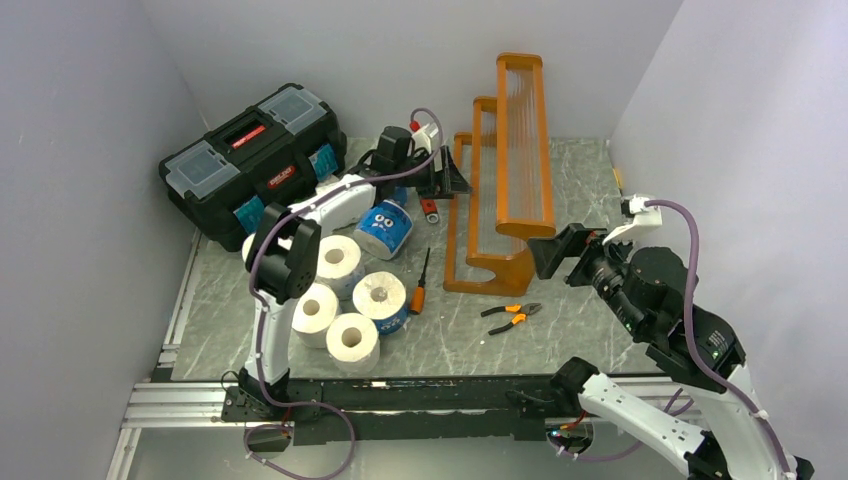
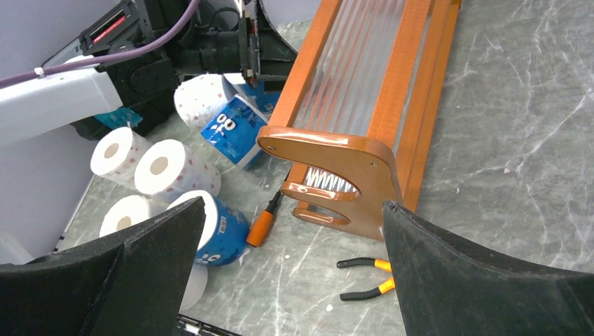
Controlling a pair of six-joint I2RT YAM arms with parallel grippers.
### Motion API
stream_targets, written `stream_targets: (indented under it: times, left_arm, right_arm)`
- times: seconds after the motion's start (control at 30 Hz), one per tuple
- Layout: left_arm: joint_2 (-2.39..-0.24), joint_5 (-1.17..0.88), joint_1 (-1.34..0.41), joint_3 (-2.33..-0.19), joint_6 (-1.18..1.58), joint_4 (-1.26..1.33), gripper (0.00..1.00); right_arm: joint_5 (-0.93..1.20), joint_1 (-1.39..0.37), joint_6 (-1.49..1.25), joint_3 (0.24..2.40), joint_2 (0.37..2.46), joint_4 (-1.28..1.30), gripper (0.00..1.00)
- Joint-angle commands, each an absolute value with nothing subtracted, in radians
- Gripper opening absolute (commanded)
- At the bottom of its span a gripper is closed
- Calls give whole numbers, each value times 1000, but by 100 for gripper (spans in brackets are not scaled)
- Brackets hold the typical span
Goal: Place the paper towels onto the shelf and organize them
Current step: Adjust the shelf at the center of the board.
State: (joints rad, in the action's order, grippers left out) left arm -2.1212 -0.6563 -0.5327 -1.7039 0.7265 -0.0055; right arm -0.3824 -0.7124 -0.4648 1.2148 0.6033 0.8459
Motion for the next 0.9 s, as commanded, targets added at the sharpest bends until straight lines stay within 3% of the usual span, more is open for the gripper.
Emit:
stream_targets:
  times: [0.0, 0.6, 0.7, 0.87]
  left_arm:
    - [-2168, -706, -506, -1804, 662, -64, 85]
    - [-2288, -868, -532, -1845, 811, 208, 66]
    - [-2301, -882, -537, -1845, 842, 253, 55]
    - [-2322, -911, -544, -1839, 913, 354, 46]
  right_arm:
    - [-354, -716, -450, 1239, 618, 816, 100]
    - [-408, -716, -487, 1189, 636, 788, 99]
    - [-414, -718, -493, 1184, 628, 787, 99]
    - [-418, -717, -503, 1182, 618, 794, 99]
